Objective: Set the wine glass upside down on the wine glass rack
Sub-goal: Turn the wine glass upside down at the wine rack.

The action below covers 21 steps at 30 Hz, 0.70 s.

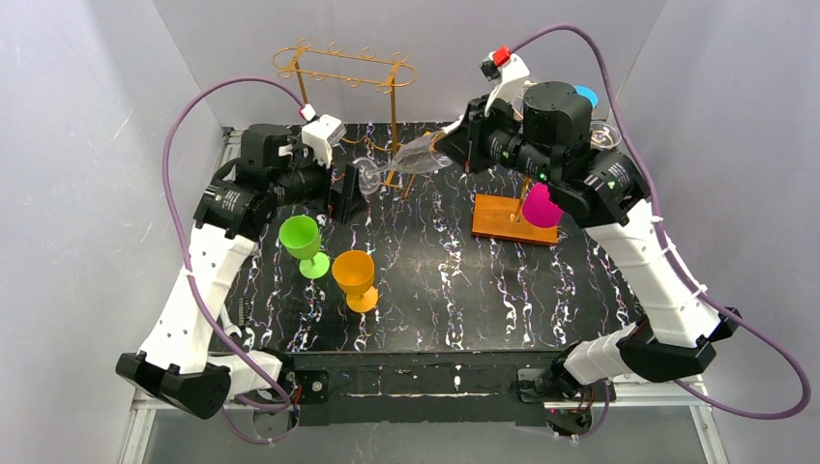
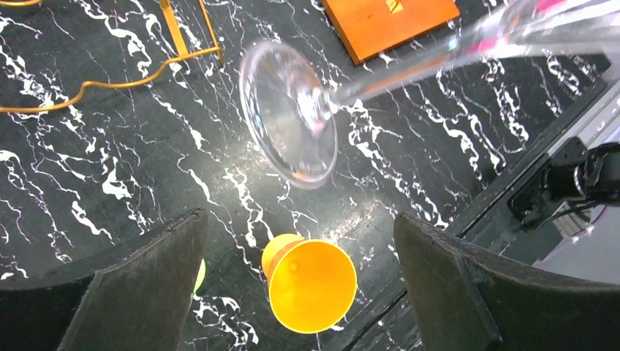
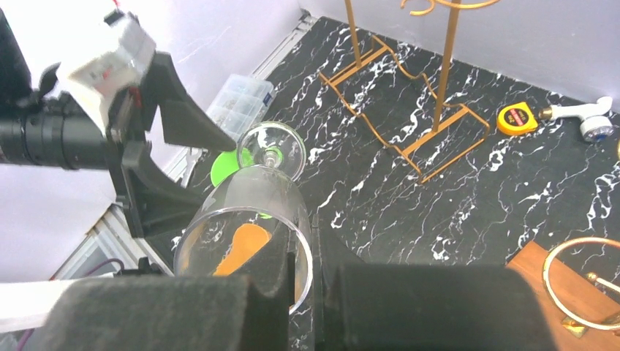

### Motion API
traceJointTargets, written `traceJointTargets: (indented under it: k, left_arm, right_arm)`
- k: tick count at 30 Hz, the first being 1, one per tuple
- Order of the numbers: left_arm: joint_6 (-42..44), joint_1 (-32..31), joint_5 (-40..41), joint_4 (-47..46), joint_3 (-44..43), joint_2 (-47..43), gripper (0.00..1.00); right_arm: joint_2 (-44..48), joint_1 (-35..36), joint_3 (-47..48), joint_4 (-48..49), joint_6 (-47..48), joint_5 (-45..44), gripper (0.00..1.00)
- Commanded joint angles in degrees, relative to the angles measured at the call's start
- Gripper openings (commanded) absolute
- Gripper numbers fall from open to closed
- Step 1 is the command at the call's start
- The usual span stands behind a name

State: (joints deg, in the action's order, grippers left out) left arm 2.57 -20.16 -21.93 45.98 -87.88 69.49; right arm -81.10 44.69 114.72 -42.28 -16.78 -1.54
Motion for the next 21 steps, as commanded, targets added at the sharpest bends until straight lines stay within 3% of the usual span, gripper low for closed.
traceJointTargets:
  k: [1,3,7,16,21]
  left_arm:
    - [-4.46,0.63,-2.1,-2.74,-3.96,0.74,0.98]
    - [-4.85,0.73,-4.51,-2.99,-4.78,1.38,0.94]
    - [-5.97,0.8,-8.57,-1.32,-5.79,2.77,0.73]
    - [-5.47,0.9,-7.32,-0.51,-5.94,2.73,0.7]
    - [-5.03,0.91,-7.78,-1.24,-6.13,3.22,0.54]
  right_arm:
    - [3.79,-0.04,-3.92,8.68,-0.58,3.33,0.01]
    - [4.94,-0.05,-5.28,10.28,-0.71,3.83,0.01]
    - [7.21,-0.12,-8.23,13.76,-0.89,4.56,0.01]
    - [10.05,-0.07,-11.49,16.99,-0.72,5.82,0.01]
    - [11.16,-0.05,-12.71,18.61,-1.43,6.94,0.01]
